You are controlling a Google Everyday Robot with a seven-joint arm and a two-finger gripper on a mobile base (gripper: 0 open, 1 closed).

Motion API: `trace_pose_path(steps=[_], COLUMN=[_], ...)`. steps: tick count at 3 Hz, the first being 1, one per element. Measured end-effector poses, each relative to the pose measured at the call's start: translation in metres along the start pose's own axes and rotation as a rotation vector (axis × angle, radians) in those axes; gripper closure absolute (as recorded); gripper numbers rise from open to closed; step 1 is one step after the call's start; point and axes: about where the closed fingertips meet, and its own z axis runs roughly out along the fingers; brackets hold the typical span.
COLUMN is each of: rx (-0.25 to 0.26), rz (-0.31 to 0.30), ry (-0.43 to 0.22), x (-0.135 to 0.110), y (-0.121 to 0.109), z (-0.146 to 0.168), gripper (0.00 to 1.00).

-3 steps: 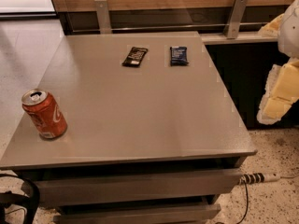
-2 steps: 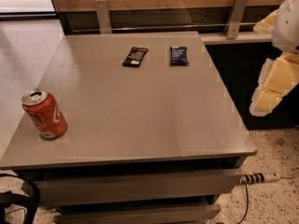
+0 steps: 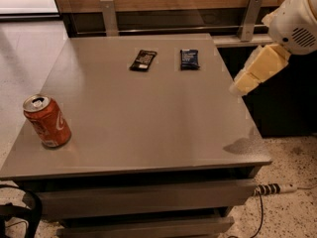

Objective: Move rxbar chocolate near coke can

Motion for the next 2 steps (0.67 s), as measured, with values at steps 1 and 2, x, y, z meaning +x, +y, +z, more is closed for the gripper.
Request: trace_pose_path(steps=[1,2], rx=[0.082,0.158], rz=[0.102,0.161], ry=[-0.127,-0.193], x=[-0.038,-0.078], y=[-0.024,-0.043], z=[0.021,0.035], gripper=[0.00,0.00])
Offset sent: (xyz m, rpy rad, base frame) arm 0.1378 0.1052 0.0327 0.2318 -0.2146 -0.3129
